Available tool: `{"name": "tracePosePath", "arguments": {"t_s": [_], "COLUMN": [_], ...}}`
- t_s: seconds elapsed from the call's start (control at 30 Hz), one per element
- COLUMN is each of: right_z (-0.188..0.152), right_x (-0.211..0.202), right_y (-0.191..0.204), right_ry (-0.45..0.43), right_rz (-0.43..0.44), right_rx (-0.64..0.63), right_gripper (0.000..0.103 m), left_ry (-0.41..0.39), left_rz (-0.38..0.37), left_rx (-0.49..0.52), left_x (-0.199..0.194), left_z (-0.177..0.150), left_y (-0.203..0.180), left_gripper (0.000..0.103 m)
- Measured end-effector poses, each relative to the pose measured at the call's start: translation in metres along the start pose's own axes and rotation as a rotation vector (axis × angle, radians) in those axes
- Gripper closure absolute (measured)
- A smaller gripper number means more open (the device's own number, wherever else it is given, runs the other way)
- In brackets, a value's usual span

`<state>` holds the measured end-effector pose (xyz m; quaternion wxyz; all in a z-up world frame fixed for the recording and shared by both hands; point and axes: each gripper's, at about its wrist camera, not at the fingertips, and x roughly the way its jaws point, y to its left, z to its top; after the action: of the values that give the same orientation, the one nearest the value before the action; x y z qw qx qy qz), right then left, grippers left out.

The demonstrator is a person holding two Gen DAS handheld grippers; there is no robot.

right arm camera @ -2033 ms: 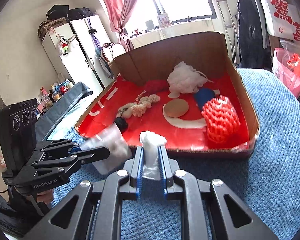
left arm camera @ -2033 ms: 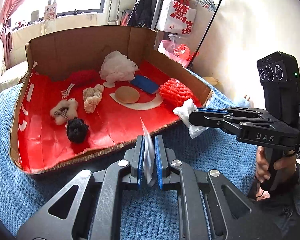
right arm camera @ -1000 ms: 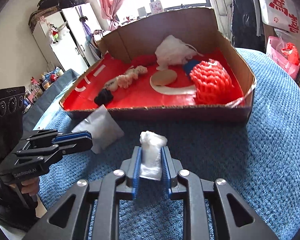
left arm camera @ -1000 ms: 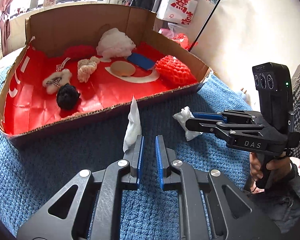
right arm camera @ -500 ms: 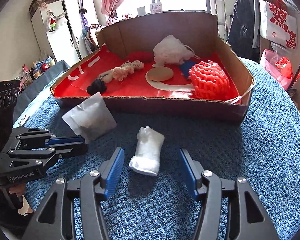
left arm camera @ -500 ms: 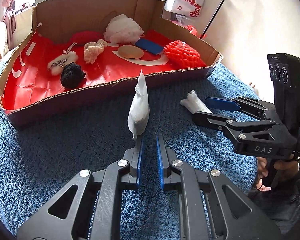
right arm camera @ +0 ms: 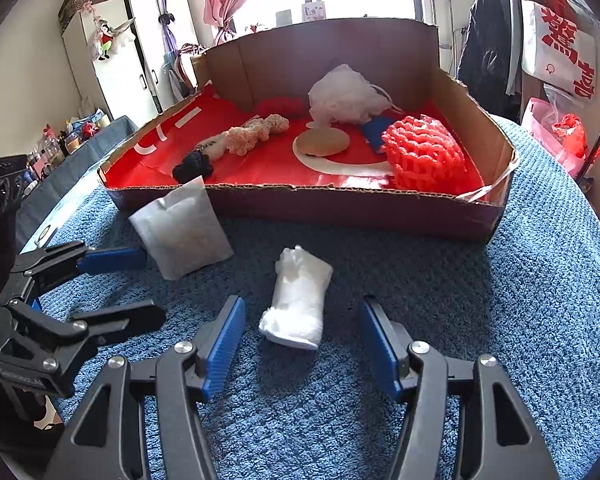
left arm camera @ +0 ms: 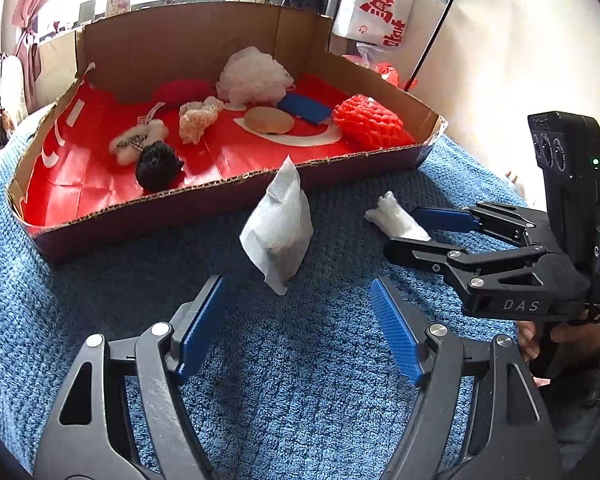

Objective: Organize soft objects
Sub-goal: 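Lift the grey-white cloth and white tissue and carry them over the box rim, then lower the grey-white cloth and white tissue onto the red liner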

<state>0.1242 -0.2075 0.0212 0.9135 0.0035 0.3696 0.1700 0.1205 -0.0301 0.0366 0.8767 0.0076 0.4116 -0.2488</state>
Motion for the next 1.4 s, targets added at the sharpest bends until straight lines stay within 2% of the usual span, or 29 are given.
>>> {"name": "tracePosePath", "arguments": {"t_s": [0.07,0.33,0.43,0.47,0.5,0.53,0.57,0.6,0.7,0.77,0.83,1.03,1.17,1.4], "right_z": [0.0,0.005,0.005,0.005,0.005,0.004,0.004,0.003,0.002,0.004,0.008,0.022,0.049,0.091], "right_x": [0.0,0.004,0.005,0.006,0.006,0.007,0.007,0.008,0.0,-0.012,-0.019,-0.026,-0.023,0.016], "right_y": [0.0,0.001,0.003,0.004,0.005,0.006,0.007,0.008,0.011,0.017,0.019,0.018,0.019,0.014], "right_ry": [-0.001,0.006,0.009,0.01,0.01,0.011,0.013,0.017,-0.016,-0.066,-0.079,-0.112,-0.132,-0.059], "right_rz": [0.0,-0.024,-0.032,-0.034,-0.034,-0.032,-0.023,-0.02,-0.014,-0.045,-0.031,-0.024,-0.035,-0.077], "right_rx": [0.002,-0.011,-0.024,-0.03,-0.035,-0.043,-0.051,-0.057,-0.075,-0.111,-0.116,-0.108,-0.132,-0.172], "right_gripper": [0.041,0.04,0.04,0.04,0.042,0.045,0.06,0.082,0.084,0.084,0.084,0.084,0.084,0.083], "left_ry": [-0.034,-0.023,-0.023,-0.024,-0.022,-0.022,-0.021,-0.017,0.012,0.0,-0.018,-0.061,-0.082,-0.055], "left_rz": [0.015,0.045,0.047,0.046,0.04,0.032,0.02,0.008,-0.036,-0.06,-0.077,-0.105,-0.085,-0.069], "left_rx": [0.015,0.008,0.0,-0.001,-0.002,-0.005,-0.007,-0.007,-0.019,-0.024,-0.017,-0.021,-0.013,-0.008], "left_x": [-0.005,-0.001,0.003,0.005,0.007,0.009,0.011,0.013,0.023,0.02,0.012,-0.006,-0.011,0.01], "left_z": [0.001,0.013,0.02,0.022,0.025,0.028,0.029,0.031,0.033,0.032,0.032,0.039,0.054,0.092], "left_y": [-0.002,0.005,0.008,0.008,0.009,0.009,0.009,0.009,0.008,0.006,0.002,0.0,0.004,0.02], "left_gripper": [0.03,0.03,0.034,0.045,0.062,0.072,0.085,0.091,0.092,0.092,0.092,0.092,0.092,0.092]}}
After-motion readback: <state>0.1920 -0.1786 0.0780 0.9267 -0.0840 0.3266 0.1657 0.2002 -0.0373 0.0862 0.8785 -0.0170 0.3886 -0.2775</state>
